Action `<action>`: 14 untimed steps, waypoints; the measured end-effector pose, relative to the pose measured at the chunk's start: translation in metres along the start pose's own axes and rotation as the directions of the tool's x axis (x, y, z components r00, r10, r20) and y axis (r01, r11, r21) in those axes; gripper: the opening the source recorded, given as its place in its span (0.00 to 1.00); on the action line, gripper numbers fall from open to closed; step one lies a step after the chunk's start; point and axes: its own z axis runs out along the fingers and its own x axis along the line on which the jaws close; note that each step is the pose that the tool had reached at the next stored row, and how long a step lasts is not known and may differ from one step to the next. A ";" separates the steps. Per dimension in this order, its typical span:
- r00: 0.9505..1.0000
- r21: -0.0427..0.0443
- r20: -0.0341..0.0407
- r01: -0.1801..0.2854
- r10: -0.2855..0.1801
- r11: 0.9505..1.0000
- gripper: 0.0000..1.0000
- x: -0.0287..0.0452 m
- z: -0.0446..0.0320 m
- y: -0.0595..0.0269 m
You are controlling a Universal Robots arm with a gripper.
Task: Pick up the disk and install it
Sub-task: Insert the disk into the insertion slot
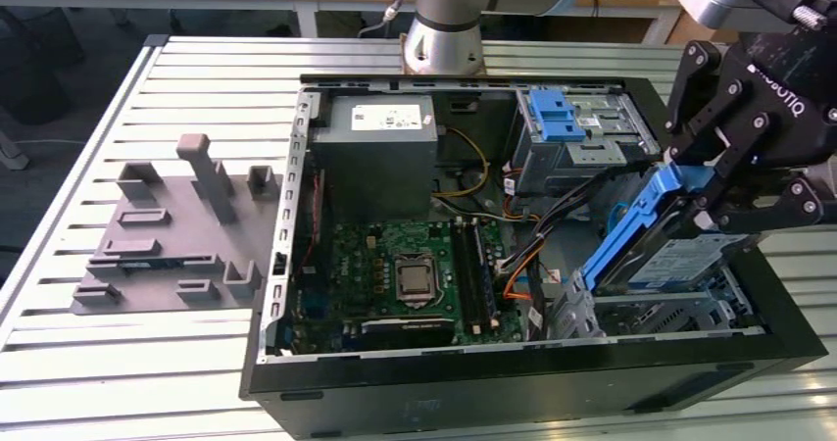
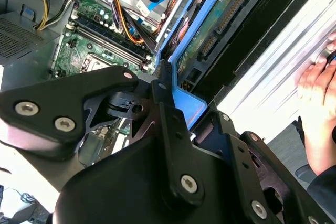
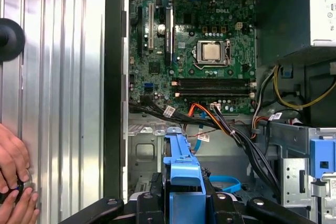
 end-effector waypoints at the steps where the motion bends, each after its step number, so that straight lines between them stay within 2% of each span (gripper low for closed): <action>1: 1.000 0.000 0.000 0.000 0.000 1.000 0.36 0.0000 0.0006 0.0000; 14: 1.000 0.000 0.000 0.000 0.000 1.000 0.36 0.0003 0.0065 -0.0002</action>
